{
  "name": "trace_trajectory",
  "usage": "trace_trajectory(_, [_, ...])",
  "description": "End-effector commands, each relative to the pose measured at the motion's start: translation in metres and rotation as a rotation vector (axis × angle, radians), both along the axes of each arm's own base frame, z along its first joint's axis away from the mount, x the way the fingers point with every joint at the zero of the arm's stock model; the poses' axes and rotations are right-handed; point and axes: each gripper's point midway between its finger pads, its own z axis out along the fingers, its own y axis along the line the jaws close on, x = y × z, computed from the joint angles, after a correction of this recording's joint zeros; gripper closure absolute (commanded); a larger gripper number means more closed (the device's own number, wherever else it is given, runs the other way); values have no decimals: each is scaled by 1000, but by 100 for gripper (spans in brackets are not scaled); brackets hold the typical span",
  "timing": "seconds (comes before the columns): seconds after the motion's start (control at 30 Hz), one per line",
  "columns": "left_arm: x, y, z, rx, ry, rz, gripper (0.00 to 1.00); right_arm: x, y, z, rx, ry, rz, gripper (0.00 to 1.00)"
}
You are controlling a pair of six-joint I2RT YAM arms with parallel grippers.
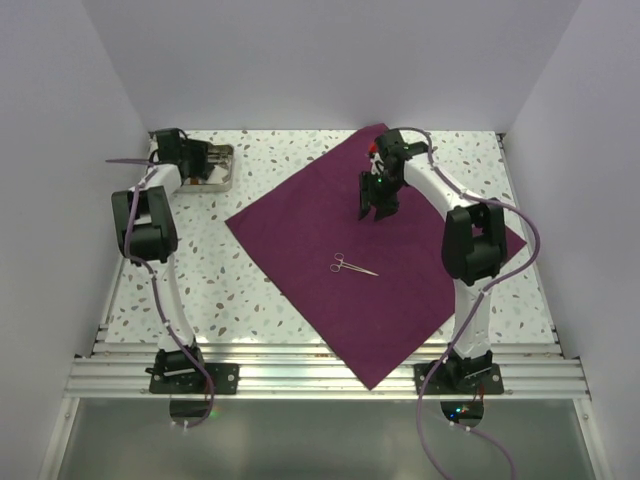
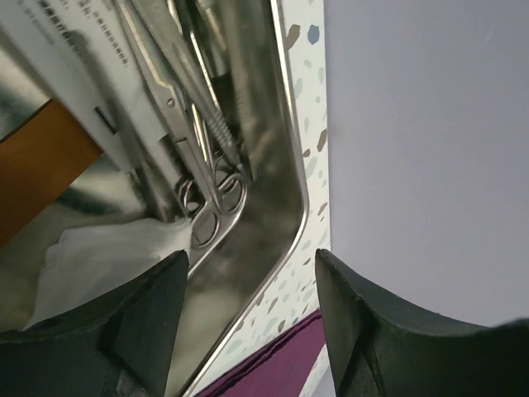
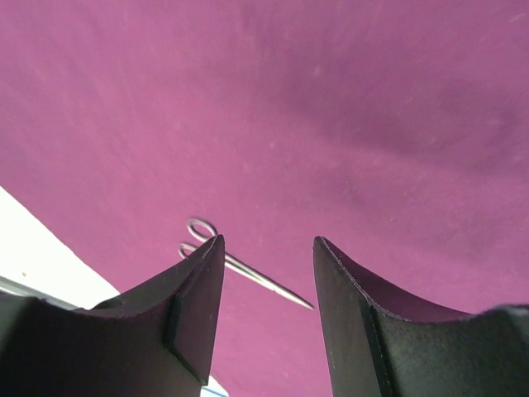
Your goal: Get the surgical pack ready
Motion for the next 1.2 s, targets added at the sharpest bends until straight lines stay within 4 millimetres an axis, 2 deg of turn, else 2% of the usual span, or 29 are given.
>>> trace_trajectory(0.0, [-16, 11, 51, 45, -57, 6, 33, -29, 9, 5, -53, 8, 163, 50])
trace_trajectory(0.07, [-21, 10, 57, 62, -66, -13, 33, -34, 11, 4, -64, -5, 200, 51])
trace_trajectory(0.13, [-29, 4, 74, 90, -92, -47, 33, -47, 18, 4, -53, 1, 238, 52])
trace_trajectory(0.27, [-49, -17, 102, 161, -135, -159, 33, -69, 30, -5, -73, 9, 328, 52])
trace_trajectory(0.3, [-56, -28, 114, 176, -148, -202, 33, -80, 35, -12, -90, 27, 355, 52])
trace_trajectory(0.37, [-72, -42, 122, 239, -141, -291, 34, -90, 40, -20, -157, 10, 398, 51])
trace_trajectory(0.43, [-88, -64, 118, 289, -132, -397, 35, -92, 41, -23, -205, -18, 422, 49])
trace_trajectory(0.47, [-105, -81, 119, 302, -119, -450, 35, -95, 42, -26, -225, -31, 435, 48])
trace_trajectory(0.53, [-124, -99, 121, 362, -137, -544, 35, -96, 41, -27, -242, -41, 447, 43])
trace_trajectory(0.57, [-139, -106, 132, 388, -143, -568, 35, -98, 38, -29, -265, -44, 454, 42])
trace_trajectory(0.6, [-153, -114, 120, 405, -111, -596, 35, -98, 35, -30, -277, -44, 460, 42])
trace_trajectory(0.63, [-165, -127, 119, 434, -112, -643, 35, -99, 33, -31, -286, -47, 465, 42])
trace_trajectory(0.67, [-186, -136, 115, 438, -95, -673, 35, -101, 30, -33, -290, -46, 466, 42])
trace_trajectory(0.73, [-206, -143, 111, 430, -94, -702, 35, -104, 29, -37, -293, -40, 470, 43])
trace_trajectory(0.77, [-223, -147, 107, 423, -91, -718, 35, -105, 28, -40, -295, -36, 471, 44])
trace_trajectory(0.83, [-239, -151, 105, 408, -93, -738, 35, -103, 23, -44, -327, -41, 471, 45])
trace_trajectory(0.87, [-247, -152, 110, 409, -107, -739, 35, -104, 22, -45, -330, -39, 473, 45])
trace_trajectory(0.9, [-258, -152, 98, 395, -81, -752, 35, -104, 22, -47, -332, -35, 478, 45])
trace_trajectory(0.97, [-272, -151, 93, 396, -62, -761, 35, -105, 23, -49, -327, -27, 479, 46])
trace_trajectory(1.17, [-283, -152, 94, 395, -71, -774, 35, -111, 19, -59, -340, 2, 485, 51])
